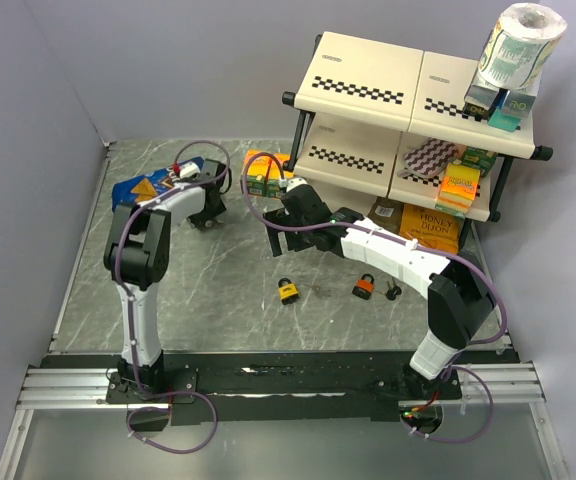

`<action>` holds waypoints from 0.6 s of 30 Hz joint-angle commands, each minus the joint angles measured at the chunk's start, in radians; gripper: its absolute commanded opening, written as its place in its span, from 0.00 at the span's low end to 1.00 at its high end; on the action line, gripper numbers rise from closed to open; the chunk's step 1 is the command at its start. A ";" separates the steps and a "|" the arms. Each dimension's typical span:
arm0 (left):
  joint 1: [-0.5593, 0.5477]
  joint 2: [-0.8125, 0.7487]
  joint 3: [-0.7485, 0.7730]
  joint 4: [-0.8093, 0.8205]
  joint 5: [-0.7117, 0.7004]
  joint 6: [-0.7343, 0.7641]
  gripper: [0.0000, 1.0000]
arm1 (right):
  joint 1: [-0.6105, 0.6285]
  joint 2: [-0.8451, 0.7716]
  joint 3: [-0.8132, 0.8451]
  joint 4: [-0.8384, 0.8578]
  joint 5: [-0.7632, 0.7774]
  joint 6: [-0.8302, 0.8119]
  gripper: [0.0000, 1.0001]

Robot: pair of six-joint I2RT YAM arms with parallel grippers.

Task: Lock with the key
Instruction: Pick up the lock from the center of the board.

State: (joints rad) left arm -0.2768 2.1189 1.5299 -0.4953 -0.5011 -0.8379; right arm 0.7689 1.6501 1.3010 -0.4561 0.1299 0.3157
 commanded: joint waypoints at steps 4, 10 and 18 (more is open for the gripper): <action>-0.085 -0.265 -0.310 -0.033 0.200 0.086 0.50 | -0.008 -0.075 0.004 0.014 -0.007 -0.018 1.00; -0.116 -0.401 -0.416 0.001 0.279 0.077 0.59 | -0.008 -0.090 -0.012 0.025 -0.001 -0.055 1.00; -0.119 -0.402 -0.426 0.012 0.358 0.068 0.82 | -0.008 -0.078 0.020 0.022 -0.001 -0.107 1.00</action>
State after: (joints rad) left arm -0.3958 1.7630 1.0985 -0.5159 -0.2024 -0.7746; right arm 0.7666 1.6218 1.3003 -0.4557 0.1226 0.2478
